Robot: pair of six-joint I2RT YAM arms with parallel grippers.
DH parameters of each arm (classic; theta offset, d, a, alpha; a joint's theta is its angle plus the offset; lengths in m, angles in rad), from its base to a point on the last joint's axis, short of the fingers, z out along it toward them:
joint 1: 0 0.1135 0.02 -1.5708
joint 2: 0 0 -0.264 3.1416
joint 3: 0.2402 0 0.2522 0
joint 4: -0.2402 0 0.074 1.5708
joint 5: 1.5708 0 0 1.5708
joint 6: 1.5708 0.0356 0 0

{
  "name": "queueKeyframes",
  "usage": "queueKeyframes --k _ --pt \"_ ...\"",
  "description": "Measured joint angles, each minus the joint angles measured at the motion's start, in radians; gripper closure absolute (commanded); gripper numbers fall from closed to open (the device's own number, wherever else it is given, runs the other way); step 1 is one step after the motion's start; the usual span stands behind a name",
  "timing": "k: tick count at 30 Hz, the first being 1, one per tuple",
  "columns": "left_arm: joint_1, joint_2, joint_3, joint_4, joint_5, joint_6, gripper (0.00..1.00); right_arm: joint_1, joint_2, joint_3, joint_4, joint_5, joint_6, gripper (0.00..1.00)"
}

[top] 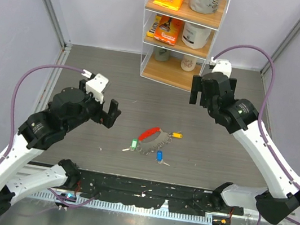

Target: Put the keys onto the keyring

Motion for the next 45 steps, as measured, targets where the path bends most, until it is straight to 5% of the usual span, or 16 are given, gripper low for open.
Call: queueKeyframes --k 14,24,37,45 --pt "0.0 -0.05 -0.088 0.006 0.038 0.002 0.01 0.002 -0.059 -0.135 -0.031 -0.074 -0.091 0.05" --pt "0.0 -0.125 -0.165 0.046 0.09 0.008 0.01 0.016 -0.168 -0.356 0.08 -0.259 -0.214 0.0" --pt "0.0 -0.142 -0.241 0.093 0.111 0.033 0.01 0.124 -0.19 -0.61 0.321 -0.482 -0.26 0.29" --pt "0.0 -0.169 -0.266 0.102 0.12 0.045 0.01 0.139 -0.064 -0.678 0.424 -0.528 -0.243 0.39"
